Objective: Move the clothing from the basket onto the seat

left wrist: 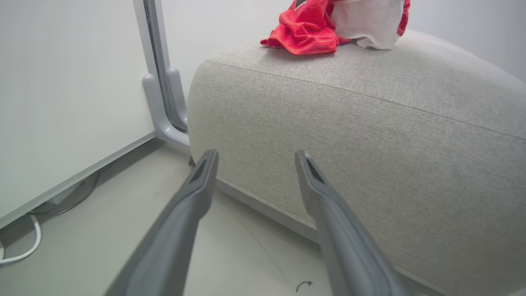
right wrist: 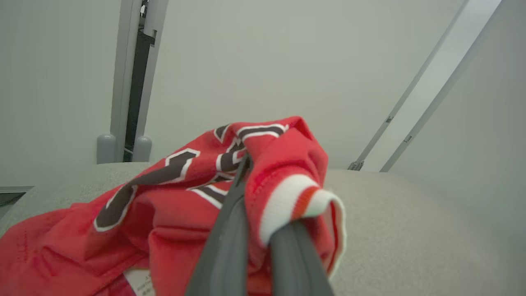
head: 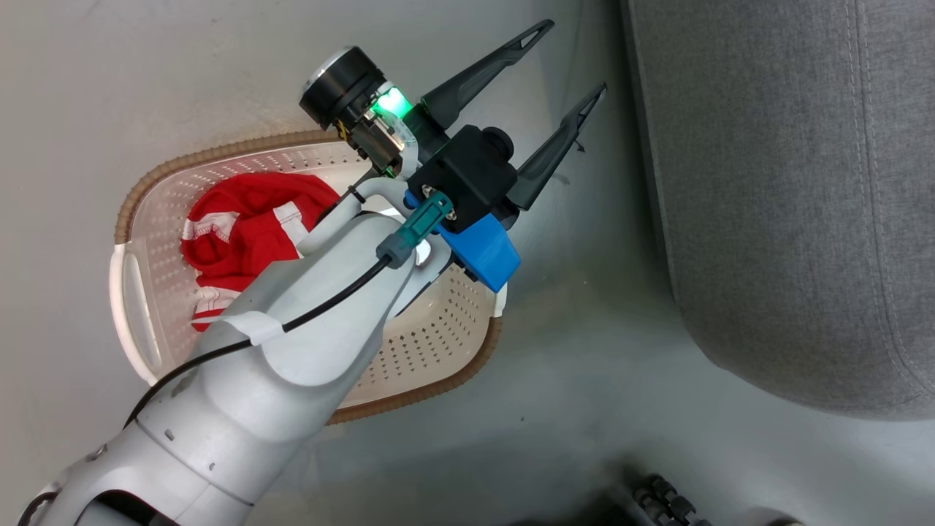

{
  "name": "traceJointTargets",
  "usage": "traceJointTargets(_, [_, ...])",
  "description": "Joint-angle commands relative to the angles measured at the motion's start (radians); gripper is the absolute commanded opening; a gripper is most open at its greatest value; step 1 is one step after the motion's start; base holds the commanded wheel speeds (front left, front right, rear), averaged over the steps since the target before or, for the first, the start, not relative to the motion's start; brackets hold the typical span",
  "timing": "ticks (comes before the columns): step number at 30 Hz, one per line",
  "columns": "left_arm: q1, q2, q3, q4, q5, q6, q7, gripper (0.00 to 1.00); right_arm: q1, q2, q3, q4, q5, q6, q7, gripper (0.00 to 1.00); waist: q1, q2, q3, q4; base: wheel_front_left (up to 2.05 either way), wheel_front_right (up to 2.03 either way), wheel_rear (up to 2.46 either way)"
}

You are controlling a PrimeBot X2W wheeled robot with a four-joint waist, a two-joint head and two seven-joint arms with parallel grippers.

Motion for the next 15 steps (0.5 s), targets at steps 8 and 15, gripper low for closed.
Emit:
traceJointTargets(8, [-0.018, 0.004, -0.008, 0.009, -0.005, 0.004, -0.004, 1.00, 0.041, 0.052, -0.008, 0.105, 0.009, 0.000, -0.004, 0.04, -0.0001, 0.0000, -0.016, -0.001, 0.00, 0.00, 0.00])
traceJointTargets(15, [0.018, -0.007, -0.009, 0.017, -0.018, 0.012, -0.005, 1.00, 0.125, 0.096, -0.013, 0.060, 0.018, 0.000, -0.004, 1.00, -0.0001, 0.0000, -0.086, 0.000, 0.00, 0.00, 0.00])
